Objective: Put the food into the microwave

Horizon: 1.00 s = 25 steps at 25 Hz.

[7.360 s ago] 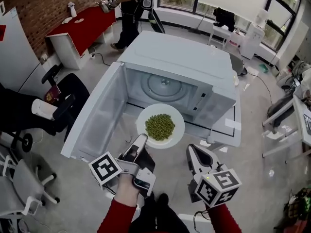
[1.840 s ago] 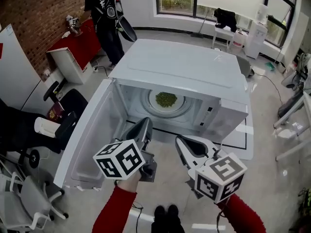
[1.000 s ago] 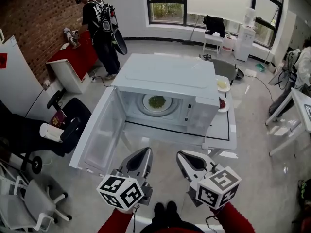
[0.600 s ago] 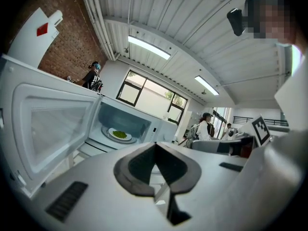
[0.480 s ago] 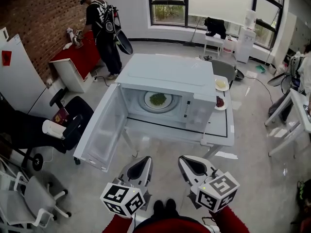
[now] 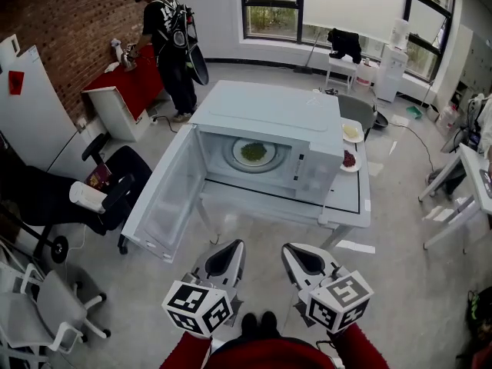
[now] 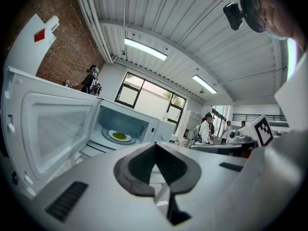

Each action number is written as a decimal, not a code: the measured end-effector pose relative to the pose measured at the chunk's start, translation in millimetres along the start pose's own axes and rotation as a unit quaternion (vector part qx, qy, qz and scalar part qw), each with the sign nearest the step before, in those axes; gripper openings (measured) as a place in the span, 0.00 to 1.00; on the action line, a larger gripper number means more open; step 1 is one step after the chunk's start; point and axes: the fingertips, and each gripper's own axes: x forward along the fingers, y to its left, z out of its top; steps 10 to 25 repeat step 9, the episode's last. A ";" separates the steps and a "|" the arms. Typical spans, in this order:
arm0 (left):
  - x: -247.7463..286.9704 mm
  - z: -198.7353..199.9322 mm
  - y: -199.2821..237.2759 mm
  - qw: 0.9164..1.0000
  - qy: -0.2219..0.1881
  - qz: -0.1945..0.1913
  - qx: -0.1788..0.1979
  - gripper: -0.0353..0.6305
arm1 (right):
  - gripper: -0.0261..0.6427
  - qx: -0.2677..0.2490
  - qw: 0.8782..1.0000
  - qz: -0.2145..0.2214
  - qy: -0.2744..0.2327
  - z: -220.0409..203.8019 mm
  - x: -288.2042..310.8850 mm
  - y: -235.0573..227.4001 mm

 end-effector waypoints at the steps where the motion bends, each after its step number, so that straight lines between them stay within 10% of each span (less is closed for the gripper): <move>1: -0.1 -0.4 -0.7 1.000 0.000 0.000 0.002 0.07 | 0.06 0.000 1.000 -0.001 0.000 -0.4 -0.7 -0.1; 25: -3.6 -1.2 -1.8 1.000 0.001 0.001 0.008 0.07 | 0.06 -0.003 1.000 -0.003 0.000 -2.4 -4.4 1.2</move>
